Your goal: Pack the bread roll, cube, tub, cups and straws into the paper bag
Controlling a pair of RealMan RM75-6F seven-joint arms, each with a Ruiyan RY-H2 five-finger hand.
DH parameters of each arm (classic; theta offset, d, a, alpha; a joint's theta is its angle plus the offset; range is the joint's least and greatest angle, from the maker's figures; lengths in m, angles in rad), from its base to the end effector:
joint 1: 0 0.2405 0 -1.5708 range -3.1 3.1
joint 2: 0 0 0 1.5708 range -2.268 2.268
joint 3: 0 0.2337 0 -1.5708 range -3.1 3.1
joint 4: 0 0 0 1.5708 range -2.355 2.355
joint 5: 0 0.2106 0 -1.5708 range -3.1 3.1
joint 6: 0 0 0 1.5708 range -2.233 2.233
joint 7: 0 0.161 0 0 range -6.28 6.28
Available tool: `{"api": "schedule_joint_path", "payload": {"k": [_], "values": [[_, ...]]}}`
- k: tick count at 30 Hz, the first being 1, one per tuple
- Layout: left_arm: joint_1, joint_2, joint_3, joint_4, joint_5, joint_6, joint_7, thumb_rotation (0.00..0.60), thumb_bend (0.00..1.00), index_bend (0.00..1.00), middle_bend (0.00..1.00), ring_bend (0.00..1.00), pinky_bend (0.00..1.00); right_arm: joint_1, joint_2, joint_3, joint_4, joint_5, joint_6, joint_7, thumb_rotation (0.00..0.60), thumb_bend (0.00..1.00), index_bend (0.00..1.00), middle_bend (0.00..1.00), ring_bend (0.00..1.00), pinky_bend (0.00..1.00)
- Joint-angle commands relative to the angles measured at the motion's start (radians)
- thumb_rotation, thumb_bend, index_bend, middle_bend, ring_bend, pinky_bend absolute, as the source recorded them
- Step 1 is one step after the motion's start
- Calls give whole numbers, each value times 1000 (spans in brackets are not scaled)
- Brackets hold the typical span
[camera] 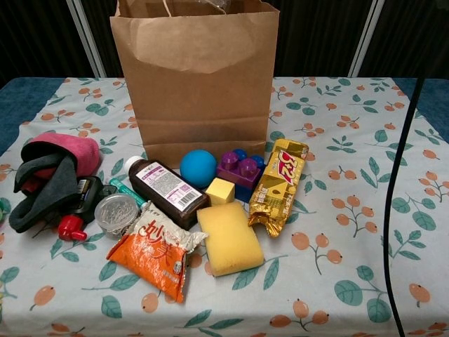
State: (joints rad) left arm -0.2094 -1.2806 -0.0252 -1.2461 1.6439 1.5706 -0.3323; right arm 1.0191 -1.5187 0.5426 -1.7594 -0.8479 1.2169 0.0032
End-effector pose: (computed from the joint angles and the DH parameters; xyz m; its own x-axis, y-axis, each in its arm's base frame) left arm -0.2929 0.2316 0.1325 0.2733 -0.0593 0.9601 0.9225 -0.2668 -0.2791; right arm 0.0534 -0.3745 0.0738 -0.3851 -0.1819 0.9048 -0.8176 -0.3875 -0.4259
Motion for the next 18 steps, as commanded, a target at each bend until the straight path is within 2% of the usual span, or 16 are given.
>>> {"api": "schedule_joint_path", "payload": {"k": [1, 4, 10, 18], "values": [[-2, -3, 1, 7, 0, -4, -8, 600, 127, 253, 280, 177, 254, 3, -24, 2, 30, 5, 10, -5, 600, 180, 714, 547, 427, 384], [0, -3, 2, 16, -5, -5, -19, 600, 127, 253, 280, 177, 254, -4, -31, 23, 36, -5, 29, 8, 600, 183, 714, 546, 427, 384], [-2, -4, -1, 30, -13, -10, -37, 600, 128, 253, 280, 177, 253, -28, 29, 58, -23, -12, 38, -23, 600, 185, 713, 545, 427, 384], [-7, -17, 2, 40, -10, -16, -41, 600, 127, 253, 280, 177, 254, -57, 58, 51, -44, 10, 23, -36, 600, 190, 712, 545, 427, 384]]}}
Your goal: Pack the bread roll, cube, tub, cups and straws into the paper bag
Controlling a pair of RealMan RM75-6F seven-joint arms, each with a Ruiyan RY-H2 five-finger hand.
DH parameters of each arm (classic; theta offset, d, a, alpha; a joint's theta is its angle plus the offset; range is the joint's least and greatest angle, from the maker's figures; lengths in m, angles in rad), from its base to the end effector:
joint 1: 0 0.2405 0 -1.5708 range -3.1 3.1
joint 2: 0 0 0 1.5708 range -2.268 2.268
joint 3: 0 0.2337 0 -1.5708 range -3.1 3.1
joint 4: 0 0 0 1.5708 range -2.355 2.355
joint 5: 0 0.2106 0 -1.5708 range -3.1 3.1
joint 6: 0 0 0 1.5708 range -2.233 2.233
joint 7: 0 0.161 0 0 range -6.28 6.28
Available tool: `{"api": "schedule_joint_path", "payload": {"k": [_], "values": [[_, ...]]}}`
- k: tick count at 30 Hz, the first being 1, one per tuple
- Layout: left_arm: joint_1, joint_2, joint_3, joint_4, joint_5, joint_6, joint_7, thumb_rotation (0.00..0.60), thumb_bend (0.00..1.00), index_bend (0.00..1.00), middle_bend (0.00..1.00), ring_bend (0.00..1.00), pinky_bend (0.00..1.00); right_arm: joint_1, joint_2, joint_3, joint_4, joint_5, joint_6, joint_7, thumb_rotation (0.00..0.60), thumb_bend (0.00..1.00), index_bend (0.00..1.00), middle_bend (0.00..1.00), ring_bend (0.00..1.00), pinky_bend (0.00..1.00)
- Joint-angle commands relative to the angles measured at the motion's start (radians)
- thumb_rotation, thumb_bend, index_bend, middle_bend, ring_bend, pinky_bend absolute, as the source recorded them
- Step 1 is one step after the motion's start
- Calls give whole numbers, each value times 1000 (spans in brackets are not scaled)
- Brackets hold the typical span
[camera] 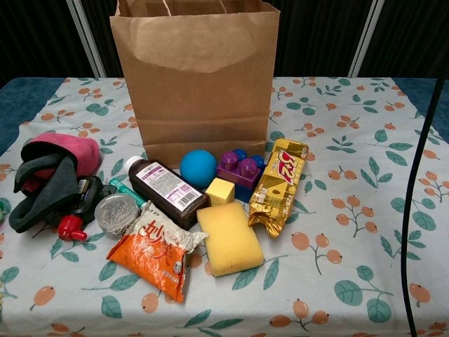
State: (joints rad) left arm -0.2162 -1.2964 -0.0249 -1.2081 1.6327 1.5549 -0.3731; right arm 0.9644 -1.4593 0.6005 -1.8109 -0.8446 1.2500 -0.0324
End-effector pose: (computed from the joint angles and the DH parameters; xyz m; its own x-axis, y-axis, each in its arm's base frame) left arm -0.2991 0.2353 0.1305 0.2589 -0.0441 0.9649 0.9302 -0.2576 -0.2614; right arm 0.0431 -0.3789 0.1068 -0.4074 -0.0899 0.9088 -0.8257 -0.3889 -0.4086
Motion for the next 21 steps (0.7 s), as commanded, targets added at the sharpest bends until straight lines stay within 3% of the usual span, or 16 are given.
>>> {"api": "schedule_joint_path", "payload": {"k": [1, 16, 18, 21], "values": [[0, -1, 2, 5, 1, 0, -1, 600, 128, 253, 280, 177, 254, -2, -8, -14, 18, 10, -19, 1, 600, 190, 712, 545, 427, 384], [-1, -7, 3, 30, -7, -8, -15, 600, 128, 253, 280, 177, 254, 55, -154, -67, 155, 21, -110, 17, 600, 167, 683, 524, 413, 374], [-1, -9, 4, 32, -8, -9, -16, 600, 127, 253, 280, 177, 253, 51, -147, -73, 152, 25, -137, 25, 600, 85, 586, 470, 333, 314], [2, -10, 5, 37, -9, -8, -13, 600, 128, 253, 280, 177, 254, 39, -124, -72, 141, -2, -193, 80, 600, 0, 253, 259, 80, 94]]}}
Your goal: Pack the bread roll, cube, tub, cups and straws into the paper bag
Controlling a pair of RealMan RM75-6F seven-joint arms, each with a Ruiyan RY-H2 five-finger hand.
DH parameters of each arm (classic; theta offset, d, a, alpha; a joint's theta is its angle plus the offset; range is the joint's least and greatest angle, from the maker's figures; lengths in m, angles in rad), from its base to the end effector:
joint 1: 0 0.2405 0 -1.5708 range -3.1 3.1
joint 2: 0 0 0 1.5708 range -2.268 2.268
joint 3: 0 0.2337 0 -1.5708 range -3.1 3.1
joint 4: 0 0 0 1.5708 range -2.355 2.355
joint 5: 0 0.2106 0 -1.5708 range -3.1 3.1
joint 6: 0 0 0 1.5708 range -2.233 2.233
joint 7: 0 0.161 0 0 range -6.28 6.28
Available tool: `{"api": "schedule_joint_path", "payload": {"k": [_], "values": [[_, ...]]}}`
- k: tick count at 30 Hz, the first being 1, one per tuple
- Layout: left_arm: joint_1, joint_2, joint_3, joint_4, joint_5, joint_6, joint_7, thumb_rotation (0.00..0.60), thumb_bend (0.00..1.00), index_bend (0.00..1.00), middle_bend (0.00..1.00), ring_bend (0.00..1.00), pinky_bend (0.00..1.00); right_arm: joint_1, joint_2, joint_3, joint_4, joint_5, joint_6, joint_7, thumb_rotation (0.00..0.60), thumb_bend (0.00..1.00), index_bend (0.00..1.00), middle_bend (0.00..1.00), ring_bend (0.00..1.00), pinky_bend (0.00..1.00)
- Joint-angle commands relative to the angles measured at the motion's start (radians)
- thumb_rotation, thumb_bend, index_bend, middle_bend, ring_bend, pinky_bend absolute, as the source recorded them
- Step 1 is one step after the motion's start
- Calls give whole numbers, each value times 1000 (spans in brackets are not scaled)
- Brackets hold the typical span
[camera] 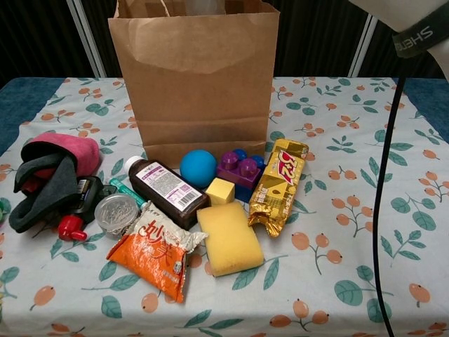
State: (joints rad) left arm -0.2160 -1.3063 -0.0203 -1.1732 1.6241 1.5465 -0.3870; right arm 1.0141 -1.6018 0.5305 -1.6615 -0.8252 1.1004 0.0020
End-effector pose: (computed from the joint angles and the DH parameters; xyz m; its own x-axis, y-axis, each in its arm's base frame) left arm -0.3064 0.2359 0.1303 0.2714 -0.0367 0.9618 0.9306 -0.2451 -0.2720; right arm 0.0445 -0.3795 0.0333 -0.3465 -0.2748 0.8969 -0.8474 -0.3184 -0.4249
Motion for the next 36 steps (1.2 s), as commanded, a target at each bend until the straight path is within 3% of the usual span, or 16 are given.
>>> {"api": "schedule_joint_path", "payload": {"k": [1, 4, 11, 15, 17, 19, 22, 25, 28, 31, 36], "values": [[2, 0, 1, 2, -3, 0, 0, 600, 128, 253, 280, 177, 254, -16, 24, 1, -14, -38, -54, 69, 600, 0, 148, 168, 29, 40], [5, 4, 2, 1, -5, -1, -1, 600, 128, 253, 280, 177, 254, -21, 35, 7, -25, -63, -45, 73, 600, 0, 0, 6, 0, 0], [5, 10, 2, -21, 3, 10, 13, 600, 128, 253, 280, 177, 253, -76, 68, 52, -126, -94, 45, 112, 600, 0, 0, 0, 0, 0], [5, 18, 5, -42, 14, 16, 35, 600, 128, 253, 280, 177, 253, -173, 187, 40, -251, -154, 80, 124, 600, 0, 0, 0, 0, 0], [5, 23, 7, -53, 21, 21, 51, 600, 128, 259, 280, 177, 253, -255, 296, -10, -326, -224, 112, 72, 600, 0, 0, 0, 0, 0], [7, 30, 11, -68, 25, 21, 67, 600, 128, 264, 280, 177, 253, -354, 435, -98, -389, -319, 151, -44, 600, 3, 0, 1, 0, 0], [8, 44, 17, -97, 30, 16, 96, 600, 128, 265, 280, 177, 253, -502, 608, -257, -435, -464, 225, -238, 600, 23, 0, 13, 0, 0], [11, 57, 23, -127, 38, 20, 128, 600, 128, 265, 280, 177, 253, -640, 692, -406, -418, -573, 292, -321, 600, 25, 0, 10, 0, 0], [18, 67, 28, -155, 38, 20, 157, 600, 128, 265, 280, 177, 253, -745, 690, -503, -326, -625, 353, -345, 600, 5, 0, 2, 0, 0], [24, 75, 34, -173, 36, 14, 179, 600, 128, 265, 280, 177, 253, -812, 636, -553, -210, -621, 381, -347, 600, 0, 0, 0, 0, 0], [30, 83, 41, -185, 37, 9, 197, 600, 127, 264, 280, 177, 253, -867, 533, -575, -31, -594, 388, -328, 600, 17, 0, 0, 0, 0]]}}
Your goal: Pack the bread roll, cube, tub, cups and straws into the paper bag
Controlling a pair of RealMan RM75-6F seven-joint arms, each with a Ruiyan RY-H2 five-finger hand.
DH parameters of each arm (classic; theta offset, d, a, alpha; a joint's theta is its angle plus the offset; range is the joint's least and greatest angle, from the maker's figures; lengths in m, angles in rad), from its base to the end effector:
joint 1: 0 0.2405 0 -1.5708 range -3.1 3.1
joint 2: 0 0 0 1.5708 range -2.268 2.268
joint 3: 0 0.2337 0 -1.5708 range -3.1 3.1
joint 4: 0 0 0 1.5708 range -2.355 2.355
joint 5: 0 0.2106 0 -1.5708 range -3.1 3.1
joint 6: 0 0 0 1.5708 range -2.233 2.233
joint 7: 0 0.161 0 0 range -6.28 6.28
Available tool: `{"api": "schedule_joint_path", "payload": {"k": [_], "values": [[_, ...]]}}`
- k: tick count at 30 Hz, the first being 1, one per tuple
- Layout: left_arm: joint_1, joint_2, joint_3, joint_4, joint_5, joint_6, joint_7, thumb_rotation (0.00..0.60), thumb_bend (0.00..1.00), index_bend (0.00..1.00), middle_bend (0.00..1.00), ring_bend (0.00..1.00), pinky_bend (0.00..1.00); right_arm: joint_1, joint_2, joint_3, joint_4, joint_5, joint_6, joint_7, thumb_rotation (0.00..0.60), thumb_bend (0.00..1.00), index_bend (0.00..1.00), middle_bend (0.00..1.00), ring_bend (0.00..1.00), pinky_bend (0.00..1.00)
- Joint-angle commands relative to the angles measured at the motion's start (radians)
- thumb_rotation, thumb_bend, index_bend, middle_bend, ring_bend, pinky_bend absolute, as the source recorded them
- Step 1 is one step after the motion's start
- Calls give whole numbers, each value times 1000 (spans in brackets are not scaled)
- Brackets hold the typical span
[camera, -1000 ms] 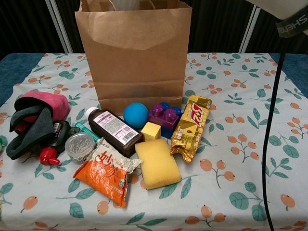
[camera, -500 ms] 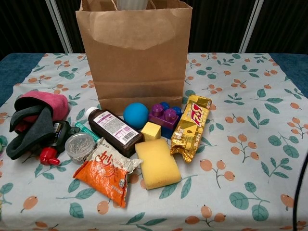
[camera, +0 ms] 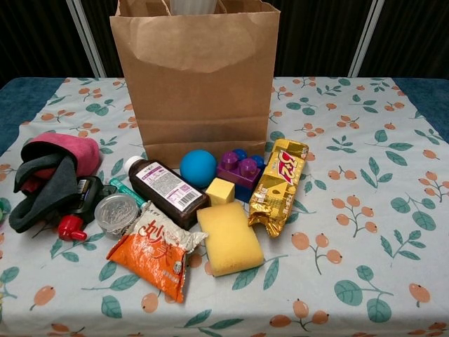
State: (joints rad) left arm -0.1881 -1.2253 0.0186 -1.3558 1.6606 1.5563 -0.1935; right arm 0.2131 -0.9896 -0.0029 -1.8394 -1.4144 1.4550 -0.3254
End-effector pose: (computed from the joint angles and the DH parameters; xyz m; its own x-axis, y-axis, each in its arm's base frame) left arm -0.2869 0.2138 0.1288 0.3632 -0.0182 0.9315 0.8984 -0.2581 -0.3554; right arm -0.2499 -0.2150 0.1580 0.5945 -0.0359 0.8033 -0.8036 -0.0604 0.5920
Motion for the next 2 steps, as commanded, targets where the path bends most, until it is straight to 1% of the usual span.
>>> {"api": "schedule_joint_path", "payload": {"k": [1, 2], "values": [[2, 3, 3, -3, 2, -2, 5, 600, 127, 264, 280, 177, 253, -74, -99, -43, 187, -8, 35, 14, 600, 17, 0, 0, 0, 0], [2, 3, 3, -2, 2, -3, 6, 600, 128, 265, 281, 177, 253, -80, -113, -41, 215, -12, 42, 22, 600, 17, 0, 0, 0, 0]]}}
